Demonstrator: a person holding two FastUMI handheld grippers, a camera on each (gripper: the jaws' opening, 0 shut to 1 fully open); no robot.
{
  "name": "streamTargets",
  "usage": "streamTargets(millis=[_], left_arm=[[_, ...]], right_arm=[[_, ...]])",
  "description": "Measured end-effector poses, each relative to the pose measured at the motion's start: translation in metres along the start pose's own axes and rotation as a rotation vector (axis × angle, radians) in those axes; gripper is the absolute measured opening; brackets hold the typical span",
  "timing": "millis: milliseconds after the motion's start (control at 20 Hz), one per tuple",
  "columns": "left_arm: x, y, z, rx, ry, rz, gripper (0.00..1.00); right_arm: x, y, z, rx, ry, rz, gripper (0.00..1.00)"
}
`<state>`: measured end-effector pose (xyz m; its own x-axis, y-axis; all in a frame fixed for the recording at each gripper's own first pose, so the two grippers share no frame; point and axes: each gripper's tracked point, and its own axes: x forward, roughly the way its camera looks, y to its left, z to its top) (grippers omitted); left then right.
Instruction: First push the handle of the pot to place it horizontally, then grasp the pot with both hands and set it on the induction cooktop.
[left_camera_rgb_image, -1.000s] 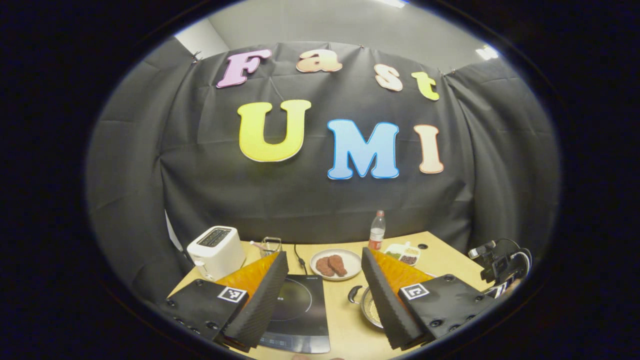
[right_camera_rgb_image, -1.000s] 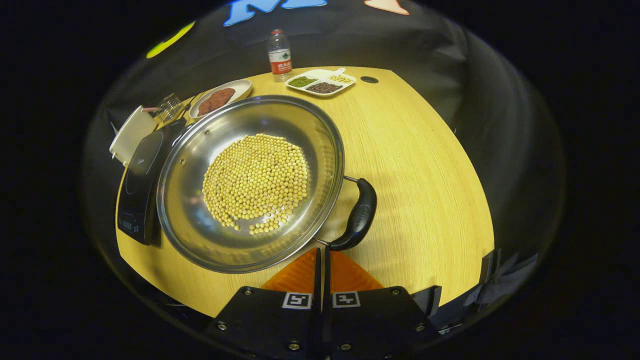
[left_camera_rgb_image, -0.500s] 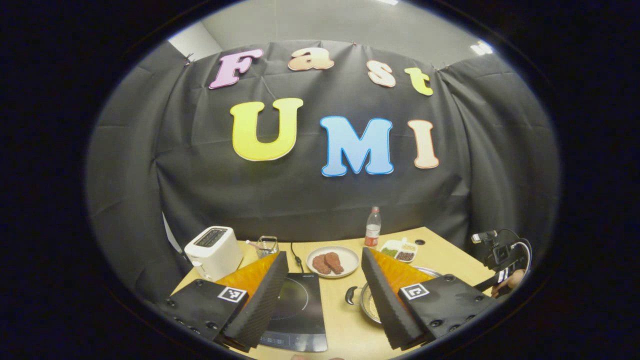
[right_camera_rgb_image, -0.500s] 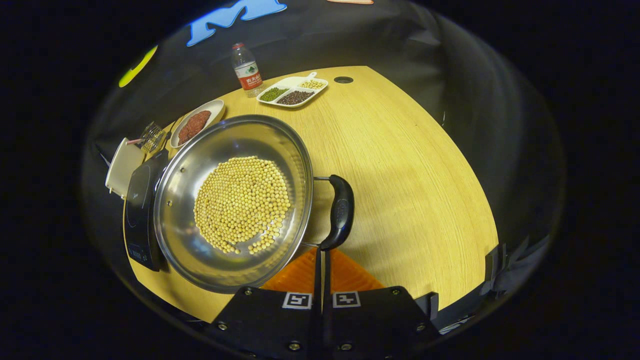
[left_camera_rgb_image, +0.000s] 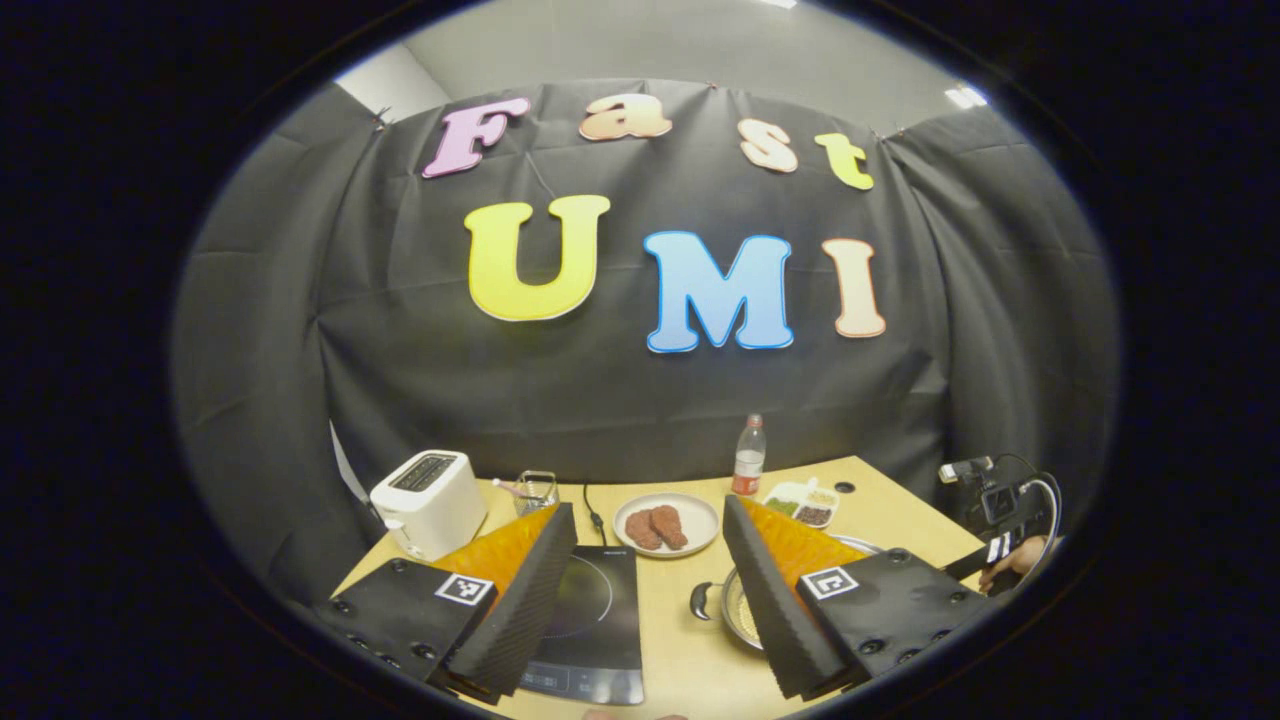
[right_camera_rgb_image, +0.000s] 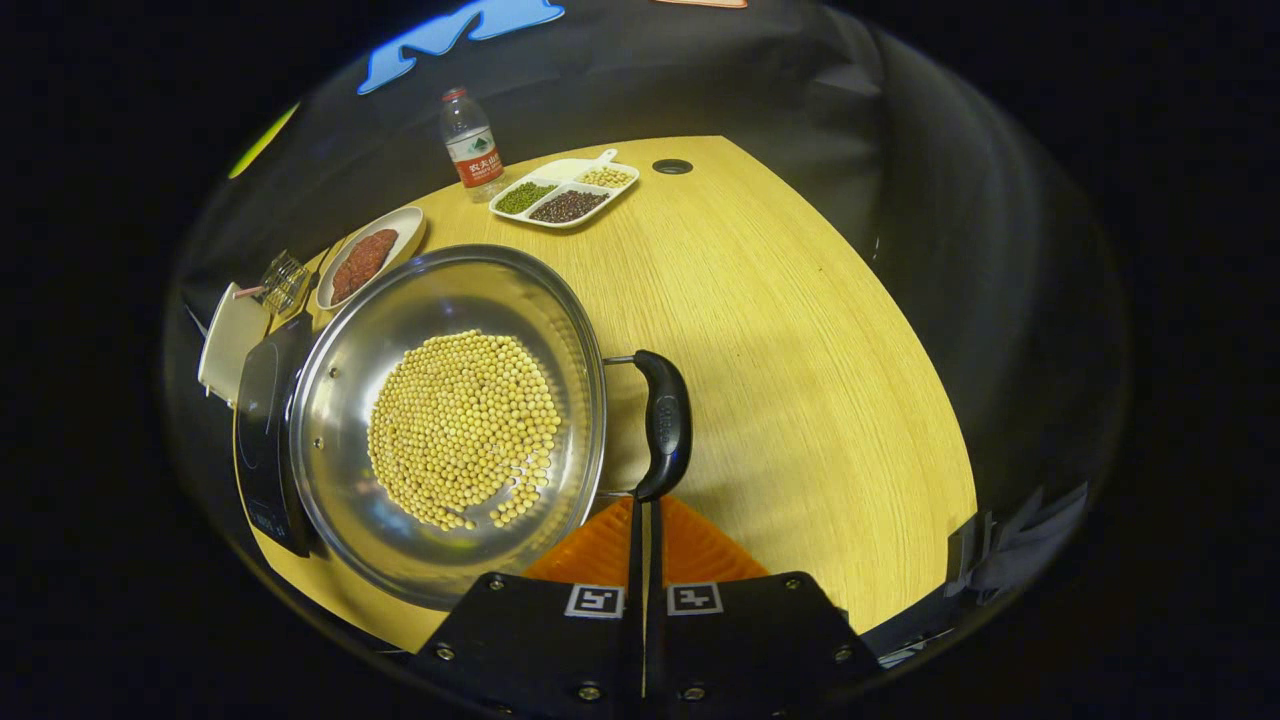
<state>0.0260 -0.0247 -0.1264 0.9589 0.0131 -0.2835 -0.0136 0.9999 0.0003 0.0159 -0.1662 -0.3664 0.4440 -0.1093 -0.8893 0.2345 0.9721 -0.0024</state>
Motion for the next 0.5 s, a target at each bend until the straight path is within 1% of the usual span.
streamTargets(millis=[200, 500], left_arm=[[0.006, -0.006, -0.007, -0.016, 0.019, 0.029, 0.96], [0.019, -0.019, -0.02, -0.022, 0.052, 0.041, 0.96]], right_arm=[[0.009, -0.003, 0.015, -0.043, 0.001, 0.01, 0.01], [0.018, -0.006, 0.029, -0.098, 0.002, 0.015, 0.01]])
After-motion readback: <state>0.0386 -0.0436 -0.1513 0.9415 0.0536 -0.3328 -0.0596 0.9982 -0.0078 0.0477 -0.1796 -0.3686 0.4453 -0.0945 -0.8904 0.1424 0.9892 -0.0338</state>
